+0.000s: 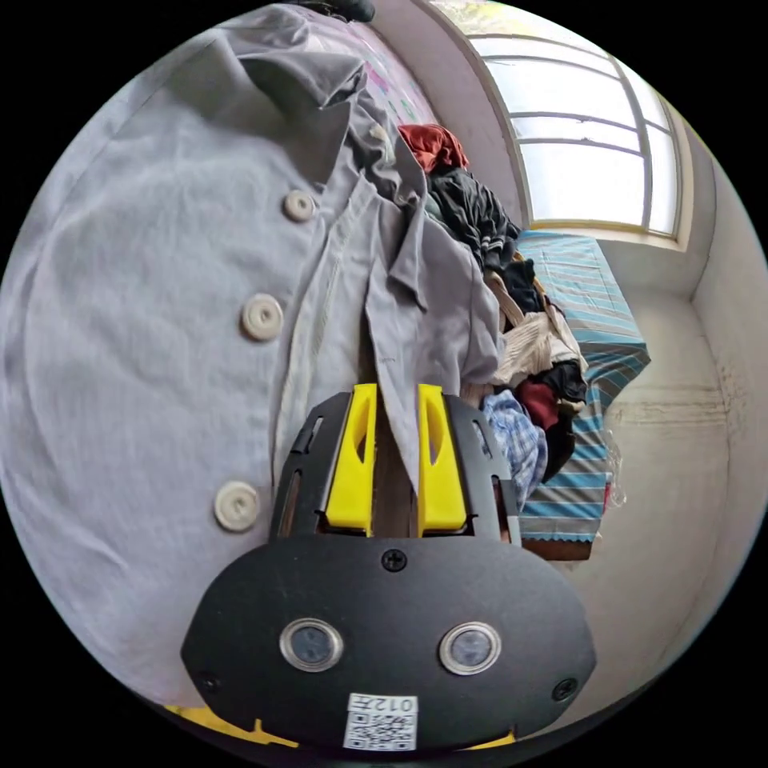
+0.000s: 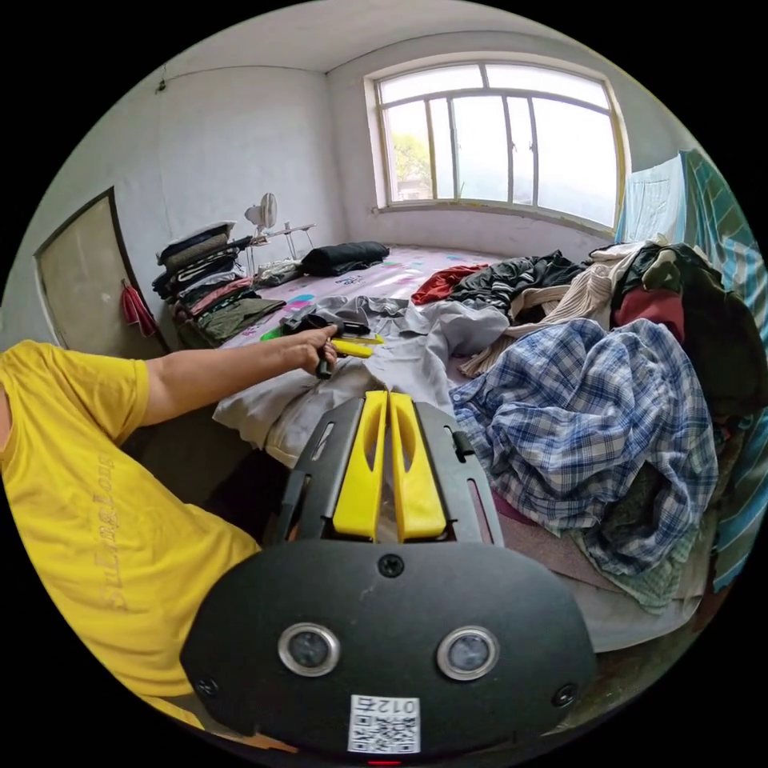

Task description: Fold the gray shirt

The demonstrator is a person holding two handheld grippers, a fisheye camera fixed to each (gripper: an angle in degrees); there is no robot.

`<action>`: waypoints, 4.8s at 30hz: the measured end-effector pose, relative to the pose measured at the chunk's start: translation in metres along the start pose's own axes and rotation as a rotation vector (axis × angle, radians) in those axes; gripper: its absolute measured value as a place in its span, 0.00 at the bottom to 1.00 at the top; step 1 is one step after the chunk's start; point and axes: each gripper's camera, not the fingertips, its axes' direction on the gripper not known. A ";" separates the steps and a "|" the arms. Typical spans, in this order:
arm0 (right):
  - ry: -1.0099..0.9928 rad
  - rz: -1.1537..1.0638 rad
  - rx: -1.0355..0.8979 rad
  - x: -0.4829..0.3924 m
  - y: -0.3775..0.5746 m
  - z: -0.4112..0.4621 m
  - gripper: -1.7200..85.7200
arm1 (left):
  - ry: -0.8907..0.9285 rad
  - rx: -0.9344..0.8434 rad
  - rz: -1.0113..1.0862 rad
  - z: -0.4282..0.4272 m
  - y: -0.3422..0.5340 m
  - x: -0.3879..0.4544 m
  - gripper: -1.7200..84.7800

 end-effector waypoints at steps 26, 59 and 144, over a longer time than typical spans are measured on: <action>-0.378 -0.364 -0.386 -0.064 -0.054 0.191 0.02 | -0.356 -0.255 0.518 -0.024 -0.093 0.086 0.02; -0.332 0.364 -0.282 0.195 -0.024 0.266 0.08 | -0.395 -0.165 0.898 -0.066 0.242 0.051 0.02; 0.022 0.030 -0.302 0.025 -0.039 0.423 0.02 | -0.688 0.027 0.885 -0.058 0.489 -0.003 0.02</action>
